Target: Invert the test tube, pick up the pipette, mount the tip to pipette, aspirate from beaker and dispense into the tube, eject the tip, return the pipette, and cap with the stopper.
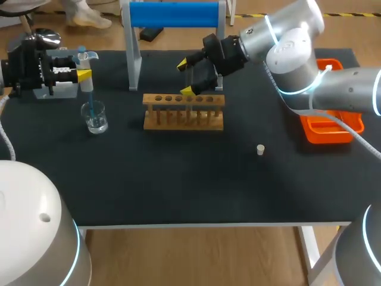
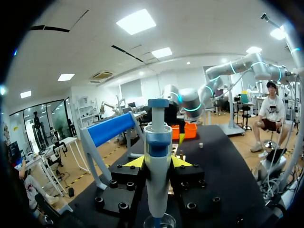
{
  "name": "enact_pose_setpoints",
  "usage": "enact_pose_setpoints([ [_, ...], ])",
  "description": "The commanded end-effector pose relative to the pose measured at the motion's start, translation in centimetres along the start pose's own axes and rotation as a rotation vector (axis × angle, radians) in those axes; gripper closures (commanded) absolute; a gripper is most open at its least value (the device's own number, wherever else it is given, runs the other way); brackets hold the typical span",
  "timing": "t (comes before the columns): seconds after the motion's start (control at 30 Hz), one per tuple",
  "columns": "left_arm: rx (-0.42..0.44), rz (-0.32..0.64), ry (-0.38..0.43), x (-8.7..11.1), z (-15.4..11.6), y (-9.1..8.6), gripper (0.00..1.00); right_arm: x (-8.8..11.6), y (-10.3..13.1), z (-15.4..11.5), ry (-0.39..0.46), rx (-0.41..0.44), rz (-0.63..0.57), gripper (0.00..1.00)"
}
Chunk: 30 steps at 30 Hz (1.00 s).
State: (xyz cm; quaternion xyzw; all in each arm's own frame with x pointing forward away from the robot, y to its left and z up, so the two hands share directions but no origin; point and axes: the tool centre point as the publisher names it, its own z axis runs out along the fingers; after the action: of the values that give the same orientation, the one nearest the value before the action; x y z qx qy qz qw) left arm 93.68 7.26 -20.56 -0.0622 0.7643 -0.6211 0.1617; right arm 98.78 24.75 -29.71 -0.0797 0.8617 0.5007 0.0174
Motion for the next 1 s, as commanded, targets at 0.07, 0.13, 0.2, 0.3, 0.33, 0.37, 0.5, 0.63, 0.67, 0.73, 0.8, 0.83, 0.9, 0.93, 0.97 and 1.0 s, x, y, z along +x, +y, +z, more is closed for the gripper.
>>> enact_pose_setpoints([
  [0.07,-0.001,0.001,-0.003,0.1,0.0,-0.1,1.0,0.0,0.0,-0.1,0.001,0.001,0.0,0.0],
  [0.13,-0.001,0.001,-0.003,0.1,0.0,-0.1,1.0,0.0,0.0,-0.1,0.001,0.001,0.0,0.0],
  [0.2,-0.001,0.001,-0.003,0.1,0.0,-0.1,1.0,0.0,0.0,-0.1,0.001,0.001,0.0,0.0],
  [0.3,-0.001,0.001,-0.003,0.1,0.0,-0.1,1.0,0.0,0.0,-0.1,0.001,0.001,0.0,0.0],
  [0.33,-0.001,0.001,-0.003,0.1,0.0,-0.1,1.0,0.0,0.0,-0.1,0.001,0.001,0.0,0.0],
  [0.37,0.0,0.005,-0.005,0.2,-0.2,-0.4,1.0,0.0,0.0,-0.1,0.001,0.001,0.0,0.0],
  [0.5,0.001,0.03,-0.027,0.6,-1.1,-1.9,1.0,0.0,0.0,-0.1,0.001,0.001,0.0,0.0],
  [0.63,-0.015,0.05,-0.046,0.7,-1.7,-3.4,1.0,0.0,0.0,-0.1,0.001,0.001,0.0,0.0],
  [0.67,-0.017,0.057,-0.051,0.7,-1.9,-3.8,1.0,0.0,0.0,-0.1,0.001,0.001,0.0,0.0],
  [0.73,-0.025,0.069,-0.06,0.7,-2.1,-4.7,1.0,0.0,0.0,-0.1,0.001,0.001,0.0,0.0],
  [0.8,-0.033,0.082,-0.066,0.7,-2.1,-5.6,1.0,0.0,0.0,-0.1,0.001,0.001,0.0,0.0],
  [0.83,-0.035,0.088,-0.067,0.6,-2.0,-6.0,1.0,0.0,0.0,-0.1,0.001,0.001,0.0,0.0],
  [0.9,-0.041,0.101,-0.075,0.7,-1.8,-7.0,1.0,0.0,0.0,-0.1,0.001,0.001,0.0,0.0],
  [0.93,-0.043,0.106,-0.076,0.7,-1.7,-7.5,1.0,0.0,0.0,-0.1,0.001,0.001,0.0,0.0],
  [0.97,-0.05,0.111,-0.078,0.8,-1.6,-8.0,1.0,0.0,0.0,-0.1,0.001,0.001,0.0,0.0],
  [1.0,-0.06,0.12,-0.076,0.9,-1.4,-8.4,1.0,0.0,0.0,-0.1,0.001,0.001,0.0,0.0],
])
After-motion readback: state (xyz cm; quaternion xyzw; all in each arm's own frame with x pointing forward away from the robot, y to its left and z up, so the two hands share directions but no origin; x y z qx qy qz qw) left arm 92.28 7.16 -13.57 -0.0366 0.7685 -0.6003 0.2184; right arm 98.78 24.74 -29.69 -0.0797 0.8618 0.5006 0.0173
